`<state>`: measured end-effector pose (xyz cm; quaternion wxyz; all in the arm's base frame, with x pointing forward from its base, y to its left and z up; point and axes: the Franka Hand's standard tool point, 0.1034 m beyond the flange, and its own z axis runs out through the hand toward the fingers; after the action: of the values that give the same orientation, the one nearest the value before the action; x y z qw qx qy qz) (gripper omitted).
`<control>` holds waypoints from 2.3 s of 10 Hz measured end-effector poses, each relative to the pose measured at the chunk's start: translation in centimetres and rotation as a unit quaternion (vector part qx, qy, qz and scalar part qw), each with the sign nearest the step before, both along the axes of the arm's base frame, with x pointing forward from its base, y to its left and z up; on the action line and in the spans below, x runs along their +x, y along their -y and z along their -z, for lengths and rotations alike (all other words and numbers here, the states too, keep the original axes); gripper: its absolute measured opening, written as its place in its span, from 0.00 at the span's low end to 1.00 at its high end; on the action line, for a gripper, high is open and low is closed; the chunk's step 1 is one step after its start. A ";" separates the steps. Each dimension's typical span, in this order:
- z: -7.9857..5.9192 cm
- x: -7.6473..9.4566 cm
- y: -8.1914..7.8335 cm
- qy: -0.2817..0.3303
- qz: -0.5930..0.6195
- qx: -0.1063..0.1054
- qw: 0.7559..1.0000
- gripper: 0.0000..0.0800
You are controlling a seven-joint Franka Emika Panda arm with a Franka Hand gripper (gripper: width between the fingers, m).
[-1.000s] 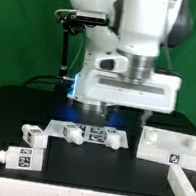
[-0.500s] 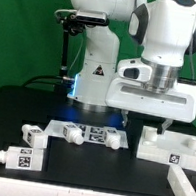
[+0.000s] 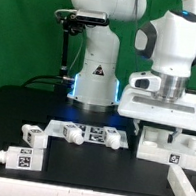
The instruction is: Assemble one leg
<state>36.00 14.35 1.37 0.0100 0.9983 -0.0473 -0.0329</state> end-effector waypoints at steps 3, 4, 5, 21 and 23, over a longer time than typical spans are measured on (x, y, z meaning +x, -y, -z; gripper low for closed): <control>0.5 0.4 2.0 0.002 -0.003 0.004 1.000 0.81; 0.6 0.3 2.2 0.001 0.002 0.004 1.000 0.81; 0.5 0.3 2.1 0.001 0.000 0.004 1.000 0.80; -9.4 5.6 12.3 -0.031 -0.041 0.031 0.998 0.07; -9.2 5.7 12.5 -0.034 -0.040 0.030 0.998 0.07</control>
Offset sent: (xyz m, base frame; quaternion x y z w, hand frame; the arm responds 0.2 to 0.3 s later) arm -0.0033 -0.0114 -0.0116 0.0345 0.0061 0.0477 0.9982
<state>41.70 1.87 10.54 -0.0170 0.9976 -0.0056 -0.0676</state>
